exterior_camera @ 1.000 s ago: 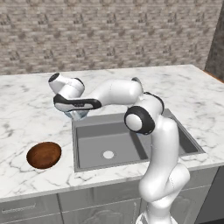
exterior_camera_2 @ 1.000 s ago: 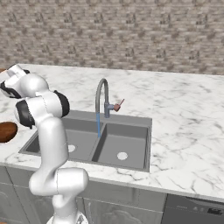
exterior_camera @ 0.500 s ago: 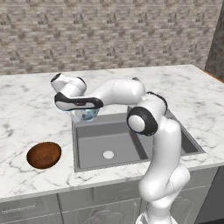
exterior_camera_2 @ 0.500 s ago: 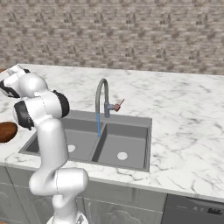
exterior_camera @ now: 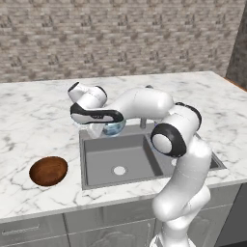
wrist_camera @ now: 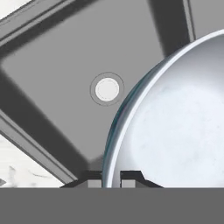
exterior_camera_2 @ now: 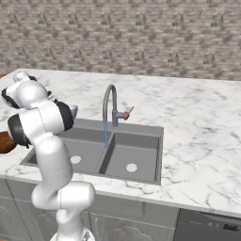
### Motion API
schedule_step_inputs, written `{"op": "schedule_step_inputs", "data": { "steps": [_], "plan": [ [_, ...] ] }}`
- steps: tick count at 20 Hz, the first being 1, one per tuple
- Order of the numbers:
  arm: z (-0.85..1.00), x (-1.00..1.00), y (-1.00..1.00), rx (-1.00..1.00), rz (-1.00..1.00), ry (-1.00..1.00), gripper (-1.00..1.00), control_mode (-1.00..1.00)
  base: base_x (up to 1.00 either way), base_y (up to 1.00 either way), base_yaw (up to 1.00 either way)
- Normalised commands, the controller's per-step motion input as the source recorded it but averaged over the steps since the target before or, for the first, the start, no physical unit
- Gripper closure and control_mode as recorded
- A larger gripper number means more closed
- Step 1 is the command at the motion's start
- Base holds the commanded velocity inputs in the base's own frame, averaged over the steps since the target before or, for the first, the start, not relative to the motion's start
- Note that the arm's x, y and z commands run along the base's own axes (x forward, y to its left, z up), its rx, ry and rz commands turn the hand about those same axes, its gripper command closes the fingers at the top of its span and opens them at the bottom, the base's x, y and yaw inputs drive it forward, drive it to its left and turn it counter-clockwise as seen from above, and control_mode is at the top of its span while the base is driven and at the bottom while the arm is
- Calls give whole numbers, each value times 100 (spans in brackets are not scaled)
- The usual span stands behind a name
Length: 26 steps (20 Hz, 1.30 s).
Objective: Rinse each bowl for a few seconds and place them down in the sink or on the counter.
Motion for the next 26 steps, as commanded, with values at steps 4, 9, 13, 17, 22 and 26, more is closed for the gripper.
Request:
{"op": "schedule_step_inputs", "data": {
  "steps": [4, 9, 13, 17, 22, 26],
  "plan": [
    [-8, -56, -76, 5, -11, -2, 100, -100, 0, 0, 0],
    [-12, -37, -76, 3, -9, 0, 100, -100, 0, 0, 0],
    [-18, -1, -62, 0, -6, 3, 100, -100, 0, 0, 0],
    [-17, 15, -38, 0, -2, 0, 100, -100, 0, 0, 0],
    [-14, 38, -11, -1, 0, 0, 100, -100, 0, 0, 0],
    [-22, 49, -12, -1, 0, 1, 100, -100, 0, 0, 0]
  ]
}}
